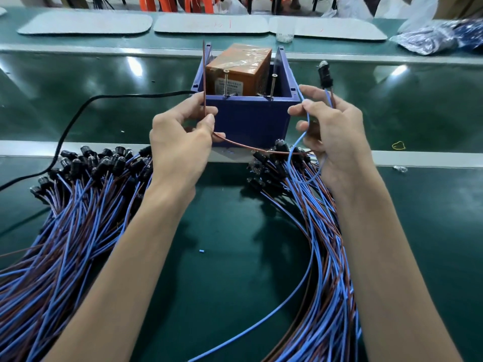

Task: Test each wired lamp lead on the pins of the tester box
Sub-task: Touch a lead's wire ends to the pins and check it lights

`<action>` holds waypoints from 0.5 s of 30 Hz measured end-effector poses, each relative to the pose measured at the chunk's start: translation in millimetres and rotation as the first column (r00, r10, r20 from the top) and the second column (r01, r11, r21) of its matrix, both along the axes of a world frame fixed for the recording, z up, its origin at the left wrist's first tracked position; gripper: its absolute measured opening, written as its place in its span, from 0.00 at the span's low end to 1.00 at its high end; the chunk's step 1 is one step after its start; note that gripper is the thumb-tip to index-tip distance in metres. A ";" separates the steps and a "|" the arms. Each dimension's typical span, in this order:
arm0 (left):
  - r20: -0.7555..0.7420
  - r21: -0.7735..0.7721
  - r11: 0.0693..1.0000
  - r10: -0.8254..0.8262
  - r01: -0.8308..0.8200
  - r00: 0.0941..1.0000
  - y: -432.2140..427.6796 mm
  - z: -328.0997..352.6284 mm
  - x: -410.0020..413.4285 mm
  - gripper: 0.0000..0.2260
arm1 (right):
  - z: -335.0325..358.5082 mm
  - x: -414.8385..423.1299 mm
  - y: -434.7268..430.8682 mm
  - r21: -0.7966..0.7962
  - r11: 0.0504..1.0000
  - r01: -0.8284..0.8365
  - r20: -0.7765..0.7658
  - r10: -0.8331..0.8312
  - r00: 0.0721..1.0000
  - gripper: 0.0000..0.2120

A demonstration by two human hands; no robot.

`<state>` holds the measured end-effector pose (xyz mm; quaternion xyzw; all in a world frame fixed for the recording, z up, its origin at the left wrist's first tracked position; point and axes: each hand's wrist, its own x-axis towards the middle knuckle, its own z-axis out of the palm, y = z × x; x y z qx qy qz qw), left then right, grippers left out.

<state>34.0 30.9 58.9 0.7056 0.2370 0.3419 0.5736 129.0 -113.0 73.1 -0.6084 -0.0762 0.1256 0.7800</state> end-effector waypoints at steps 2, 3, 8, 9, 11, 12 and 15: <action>-0.018 -0.003 1.000 -0.005 0.005 1.000 0.6 -2.4 1.4 0.16 | -1.3 1.8 -0.1 0.023 1.000 0.019 -0.025 -0.018 1.000 0.10; -0.032 -0.005 1.000 -0.009 0.009 0.999 0.6 -3.7 2.0 0.16 | -2.0 2.7 -0.5 0.029 0.999 0.024 -0.032 -0.023 0.999 0.10; -0.126 -0.011 1.000 -0.021 0.019 0.992 1.3 -8.2 5.0 0.19 | -4.7 5.2 -1.9 0.018 0.999 0.040 -0.056 -0.039 0.998 0.10; -0.139 -0.012 1.000 -0.024 0.023 0.990 1.0 -9.2 5.4 0.19 | -5.2 5.3 -2.2 0.014 0.999 0.038 -0.058 -0.037 0.998 0.10; -0.158 -0.011 0.999 -0.032 0.030 0.987 0.7 -11.0 6.3 0.18 | -5.7 5.3 -2.5 0.015 0.999 0.031 -0.060 -0.030 0.998 0.10; -0.165 -0.011 0.999 -0.033 0.031 0.986 1.2 -11.9 7.0 0.17 | -5.8 5.5 -2.6 0.014 1.000 0.028 -0.061 -0.027 0.998 0.10; -0.179 -0.019 1.000 -0.025 0.022 0.984 2.5 -13.9 8.4 0.17 | -6.6 6.0 -2.7 0.002 1.000 0.026 -0.065 -0.026 0.998 0.09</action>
